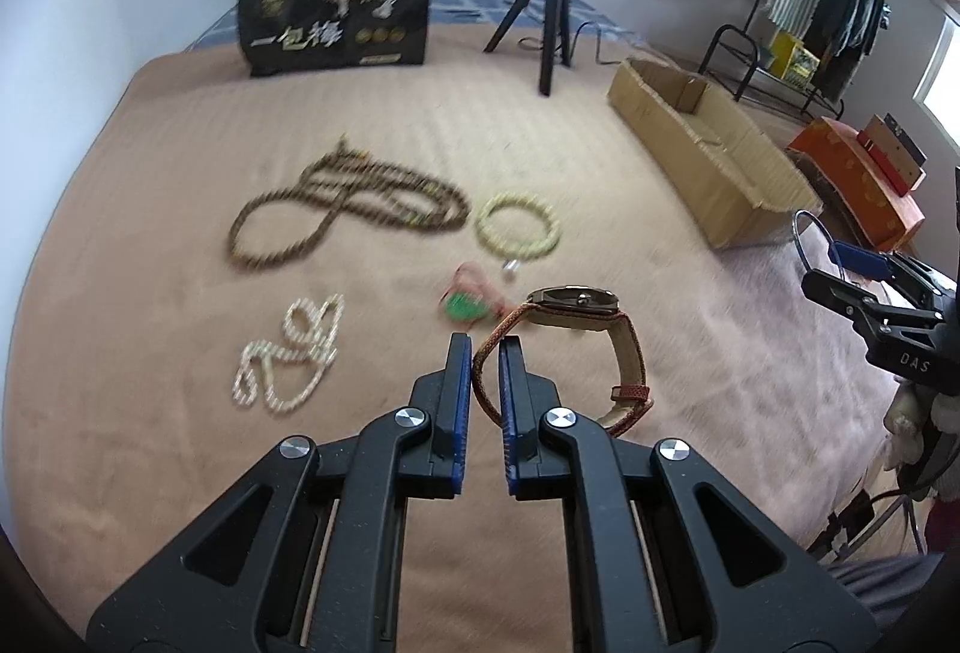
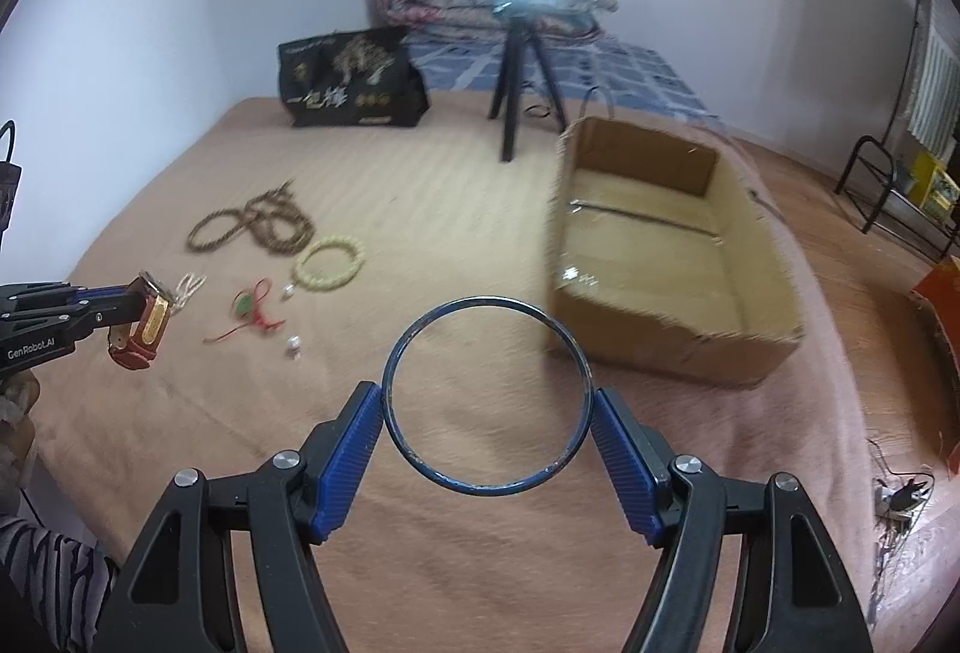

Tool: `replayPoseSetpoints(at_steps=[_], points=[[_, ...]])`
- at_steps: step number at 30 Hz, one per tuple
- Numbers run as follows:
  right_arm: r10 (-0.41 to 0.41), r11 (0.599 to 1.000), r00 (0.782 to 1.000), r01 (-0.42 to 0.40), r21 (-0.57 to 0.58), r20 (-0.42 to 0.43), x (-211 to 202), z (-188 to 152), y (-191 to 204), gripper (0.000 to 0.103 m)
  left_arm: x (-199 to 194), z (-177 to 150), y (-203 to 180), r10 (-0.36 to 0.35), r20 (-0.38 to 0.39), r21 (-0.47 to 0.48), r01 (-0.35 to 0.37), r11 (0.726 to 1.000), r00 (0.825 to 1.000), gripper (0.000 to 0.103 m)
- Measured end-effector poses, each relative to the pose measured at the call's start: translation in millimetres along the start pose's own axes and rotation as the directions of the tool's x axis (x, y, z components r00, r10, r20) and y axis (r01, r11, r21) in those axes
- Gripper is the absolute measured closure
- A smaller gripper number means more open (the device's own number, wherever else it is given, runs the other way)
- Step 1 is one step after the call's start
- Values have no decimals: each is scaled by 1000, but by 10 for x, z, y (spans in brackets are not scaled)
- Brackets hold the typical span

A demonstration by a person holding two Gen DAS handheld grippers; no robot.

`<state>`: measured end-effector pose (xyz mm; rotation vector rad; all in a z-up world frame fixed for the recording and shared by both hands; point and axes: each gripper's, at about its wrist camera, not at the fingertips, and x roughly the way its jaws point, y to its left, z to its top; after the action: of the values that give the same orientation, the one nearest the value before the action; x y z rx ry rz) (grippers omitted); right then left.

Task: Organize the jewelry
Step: 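Carry the bangle in the right tool while the left tool carries the watch toward the cardboard box, then open the right tool over the box while the left tool drops the watch inside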

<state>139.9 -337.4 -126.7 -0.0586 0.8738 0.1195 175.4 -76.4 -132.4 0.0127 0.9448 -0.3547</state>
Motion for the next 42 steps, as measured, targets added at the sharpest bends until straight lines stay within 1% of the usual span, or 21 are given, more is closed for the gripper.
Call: replayPoseSetpoints(at_steps=[6, 12, 20, 27, 35, 38, 42], points=[[-43, 999, 998, 42, 19, 35, -93, 138, -288, 30, 102, 297, -291, -34, 29, 37, 33, 999, 999, 96], [-86, 996, 995, 85, 30, 47, -61, 290, -575, 30, 237, 566, -593, -67, 43, 71, 64, 995, 997, 96], [-117, 992, 992, 114, 58, 45, 134, 518, -975, 30, 475, 874, -1008, -107, 51, 115, 101, 988, 993, 96], [-132, 988, 991, 129, 89, 31, 345, 683, -1301, 30, 741, 1129, -1341, -143, 42, 139, 136, 981, 989, 96], [-103, 983, 994, 98, 155, 25, 579, 854, -1557, 30, 1009, 1274, -1652, -177, 16, 160, 172, 972, 984, 96], [-98, 982, 995, 93, 162, 25, 652, 902, -1601, 30, 1080, 1299, -1748, -180, 12, 176, 176, 969, 984, 96], [-102, 982, 994, 97, 160, 25, 735, 981, -1620, 30, 1142, 1318, -1801, -187, 1, 173, 184, 968, 982, 96]])
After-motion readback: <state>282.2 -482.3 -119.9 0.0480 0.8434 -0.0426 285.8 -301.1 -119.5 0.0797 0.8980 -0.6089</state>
